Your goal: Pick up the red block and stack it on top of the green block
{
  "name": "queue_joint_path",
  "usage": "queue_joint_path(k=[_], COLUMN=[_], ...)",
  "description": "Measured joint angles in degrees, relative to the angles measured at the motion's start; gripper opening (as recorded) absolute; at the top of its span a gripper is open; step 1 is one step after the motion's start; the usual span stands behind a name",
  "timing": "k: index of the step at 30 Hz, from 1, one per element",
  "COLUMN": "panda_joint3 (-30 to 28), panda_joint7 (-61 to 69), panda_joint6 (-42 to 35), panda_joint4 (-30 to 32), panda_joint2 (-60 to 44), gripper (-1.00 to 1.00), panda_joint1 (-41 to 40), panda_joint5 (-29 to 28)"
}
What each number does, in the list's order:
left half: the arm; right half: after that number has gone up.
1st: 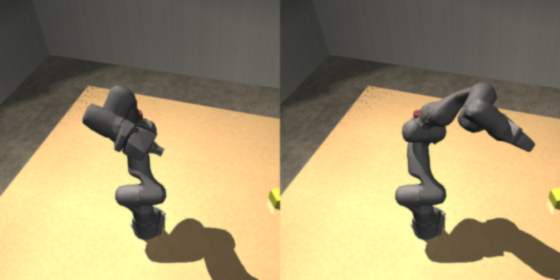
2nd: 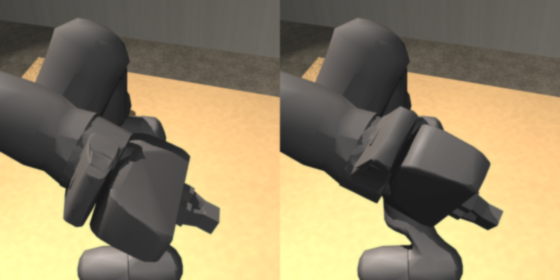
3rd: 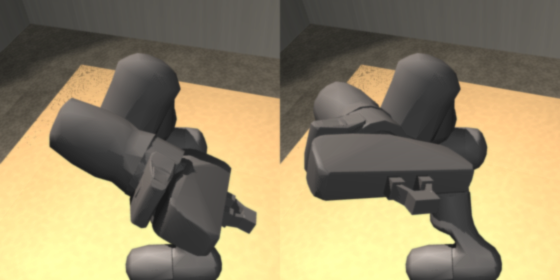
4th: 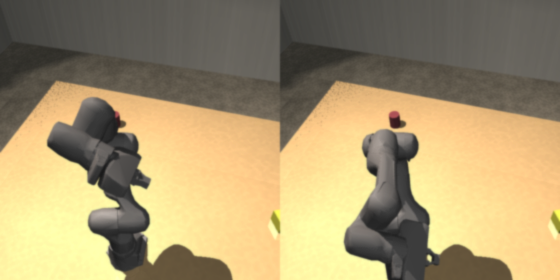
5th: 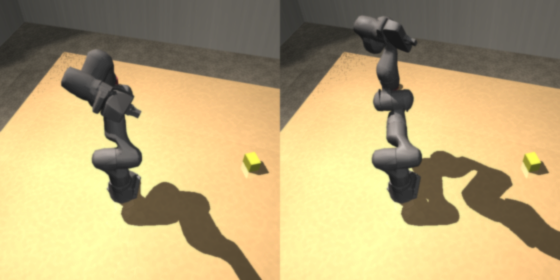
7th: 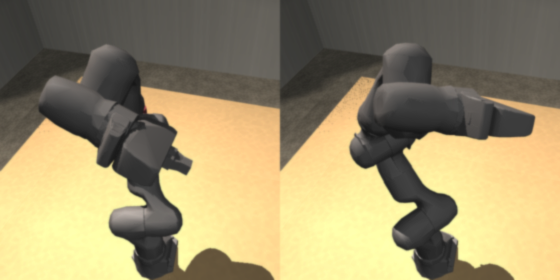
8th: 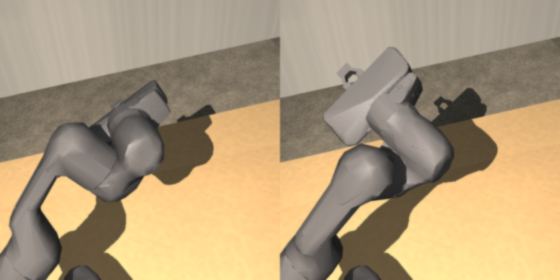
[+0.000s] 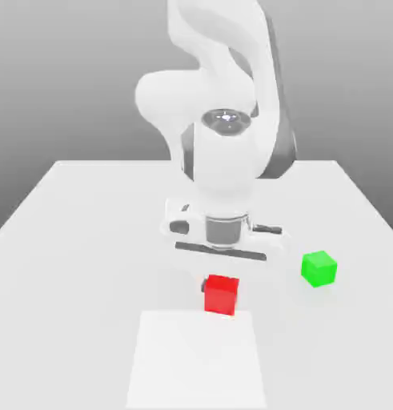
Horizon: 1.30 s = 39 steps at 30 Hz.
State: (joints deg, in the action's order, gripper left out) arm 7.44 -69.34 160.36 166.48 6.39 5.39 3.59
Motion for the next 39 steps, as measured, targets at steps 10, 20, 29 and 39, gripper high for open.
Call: queue_joint_path(k=[10,20,29,39], panda_joint3=[14.6,24.4,26.9,28.8], panda_joint7=[-22.9,-38.0,-41.1,-48.0], panda_joint6=[-6.3,-5.9,0.7,8.1], panda_joint4=[2.4,4.0,3.8,4.0], panda_joint2=[9.5,11.1,4.5,-3.8], gripper=[-1.00,-1.00,-1.00,-1.00], panda_joint1=[15.3,22.7,19.0,14.0], panda_joint5=[11.8,16.4,11.7,1.7])
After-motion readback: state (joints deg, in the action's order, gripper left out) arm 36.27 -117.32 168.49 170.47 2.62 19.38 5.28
